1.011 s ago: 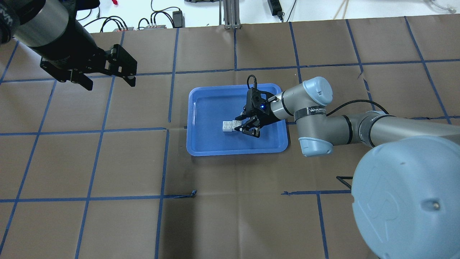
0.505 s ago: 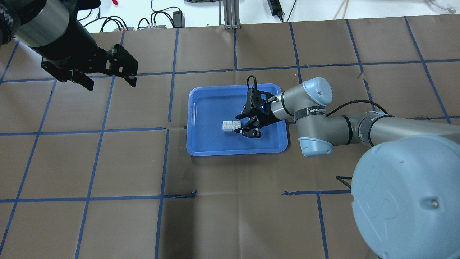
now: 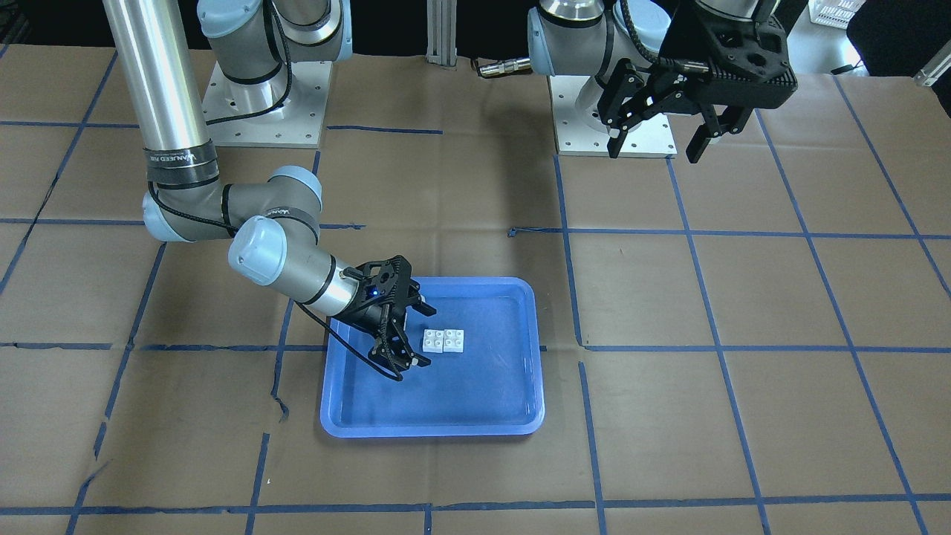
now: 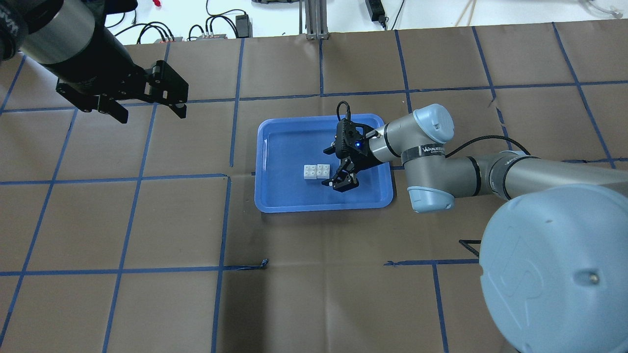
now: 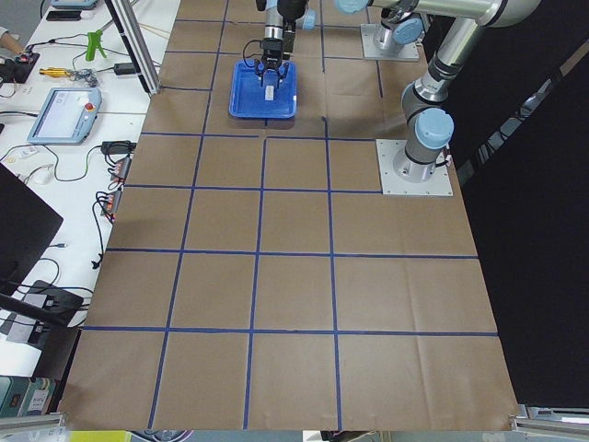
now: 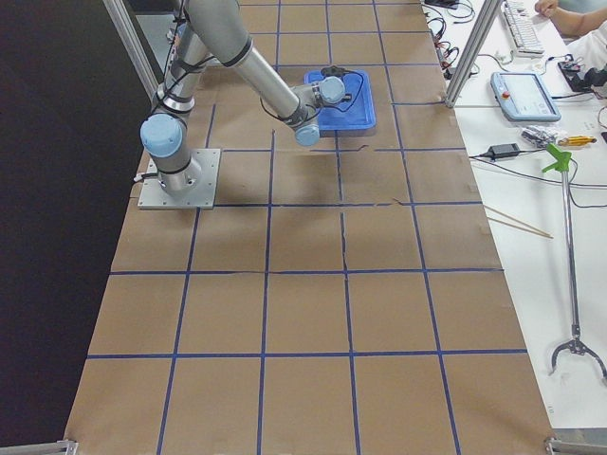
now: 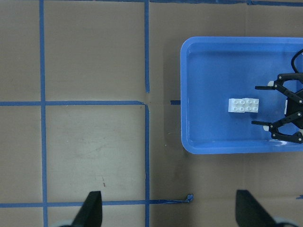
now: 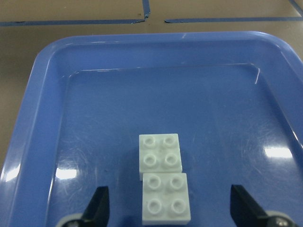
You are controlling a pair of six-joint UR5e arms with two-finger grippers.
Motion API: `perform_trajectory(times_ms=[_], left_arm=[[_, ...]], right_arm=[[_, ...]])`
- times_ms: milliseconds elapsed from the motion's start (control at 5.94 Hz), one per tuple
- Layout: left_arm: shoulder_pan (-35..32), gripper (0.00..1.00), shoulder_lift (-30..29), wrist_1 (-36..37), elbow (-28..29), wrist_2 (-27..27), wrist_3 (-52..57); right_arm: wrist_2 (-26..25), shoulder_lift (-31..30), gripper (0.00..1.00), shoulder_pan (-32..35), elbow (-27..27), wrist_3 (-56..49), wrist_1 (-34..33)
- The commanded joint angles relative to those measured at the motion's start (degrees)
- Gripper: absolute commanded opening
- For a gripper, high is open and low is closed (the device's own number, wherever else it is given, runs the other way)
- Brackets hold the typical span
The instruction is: Assemble white blocks and place on blue tray
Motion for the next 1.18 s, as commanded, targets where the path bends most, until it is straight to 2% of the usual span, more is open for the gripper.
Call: perform_trajectory(times_ms=[0,168,337,505,674,1011], left_arm=[[0.05,0.99,0.00,-0.02,0.00,0.00,0.00],[-0.03,0.99,0.00,-0.02,0.00,0.00,0.00],[-0.04,0.99,0.00,-0.02,0.00,0.00,0.00],[0.05,0.99,0.00,-0.02,0.00,-0.09,0.00],[-0.03,0.99,0.00,-0.02,0.00,-0.09,0.00],[-0.04,0.99,-0.09,0.06,0.00,-0.09,0.00]], right_arm=[[-1.06,-0.77,1.00,-0.07,-1.62,4.70,0.56],[-2.72,-1.12,1.00,-0.07,-2.85,6.92,0.92],[-4.83,-2.87,1.00,-0.24,-3.12,7.03,4.05],[-7.81,-6.89,1.00,-0.51,-4.08,7.03,11.31],[-13.15,-10.67,1.00,-0.60,-7.48,7.03,21.30],[-22.47,-14.03,1.00,-2.60,-15.21,8.16,37.06]])
